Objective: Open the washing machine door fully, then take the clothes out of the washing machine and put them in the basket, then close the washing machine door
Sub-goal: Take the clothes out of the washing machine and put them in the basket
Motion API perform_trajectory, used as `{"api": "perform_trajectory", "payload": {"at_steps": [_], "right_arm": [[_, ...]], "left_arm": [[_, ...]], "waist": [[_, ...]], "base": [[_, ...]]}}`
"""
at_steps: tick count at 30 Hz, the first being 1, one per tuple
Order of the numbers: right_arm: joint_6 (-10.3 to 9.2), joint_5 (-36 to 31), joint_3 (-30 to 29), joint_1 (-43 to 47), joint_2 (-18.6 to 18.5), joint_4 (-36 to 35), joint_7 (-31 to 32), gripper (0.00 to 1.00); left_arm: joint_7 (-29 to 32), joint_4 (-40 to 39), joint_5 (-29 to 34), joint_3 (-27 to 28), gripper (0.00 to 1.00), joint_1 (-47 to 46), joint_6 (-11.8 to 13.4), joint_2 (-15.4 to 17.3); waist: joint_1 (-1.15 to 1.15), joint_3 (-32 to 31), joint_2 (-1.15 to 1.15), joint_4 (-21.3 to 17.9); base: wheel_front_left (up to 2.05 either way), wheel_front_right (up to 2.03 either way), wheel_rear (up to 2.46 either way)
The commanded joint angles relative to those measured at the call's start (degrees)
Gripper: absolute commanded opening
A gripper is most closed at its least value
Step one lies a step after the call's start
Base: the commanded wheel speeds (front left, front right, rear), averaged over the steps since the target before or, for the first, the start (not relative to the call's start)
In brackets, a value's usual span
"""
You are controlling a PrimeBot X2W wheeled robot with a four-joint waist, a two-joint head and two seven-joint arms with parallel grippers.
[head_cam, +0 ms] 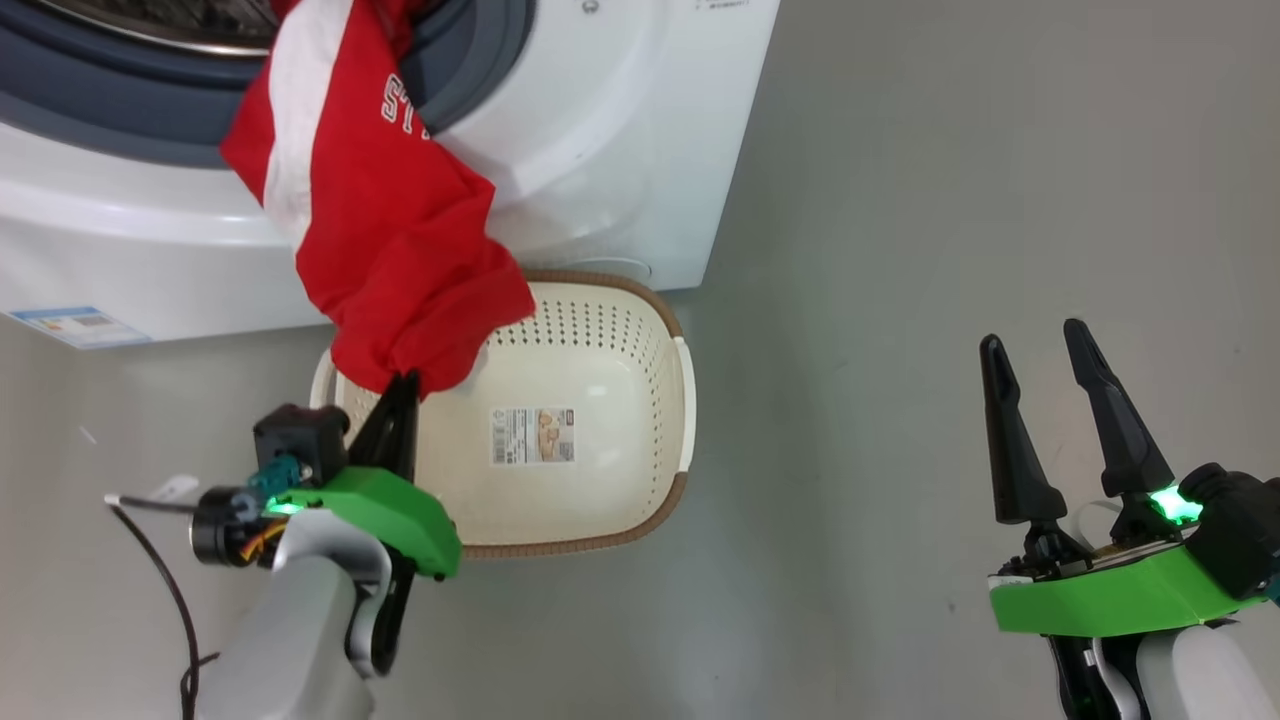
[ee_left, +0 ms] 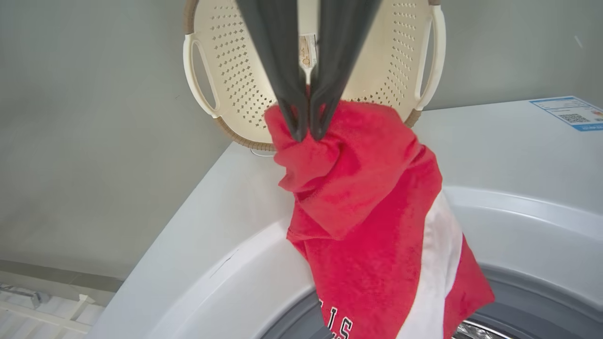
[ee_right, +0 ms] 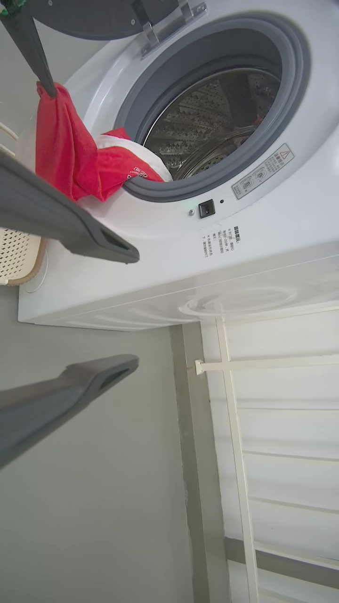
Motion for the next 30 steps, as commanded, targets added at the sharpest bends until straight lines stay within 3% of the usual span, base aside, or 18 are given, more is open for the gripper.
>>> {"api": "perform_trajectory", "payload": {"at_steps": [1, 19, 30], "right_arm": [[0.35, -0.64, 1.03, -1.21, -0.43, -1.72, -0.36, 1.0], [0.35, -1.31, 2.14, -3.78, -0.43, -2.19, -0.36, 1.0], [0.35, -1.92, 2.87, -5.13, -0.43, -2.77, -0.36, 1.0]], "left_arm": [[-0.86, 1.39, -0.52, 1.33, 0.0, -2.48, -0.56, 0.73], [-1.52, 19.73, 0.14, 0.99, 0.0, -11.58, -3.37, -1.81], [-1.53, 25.68, 0.17, 0.55, 0.0, -14.72, -3.64, -2.39]], "waist": [[0.0, 1.7, 0.0, -0.11], [0.0, 9.34, 0.0, -0.89], [0.0, 14.48, 0.0, -1.48]], "base": [[0.0, 0.0, 0.0], [0.0, 0.0, 0.0], [0.0, 0.0, 0.0]]}}
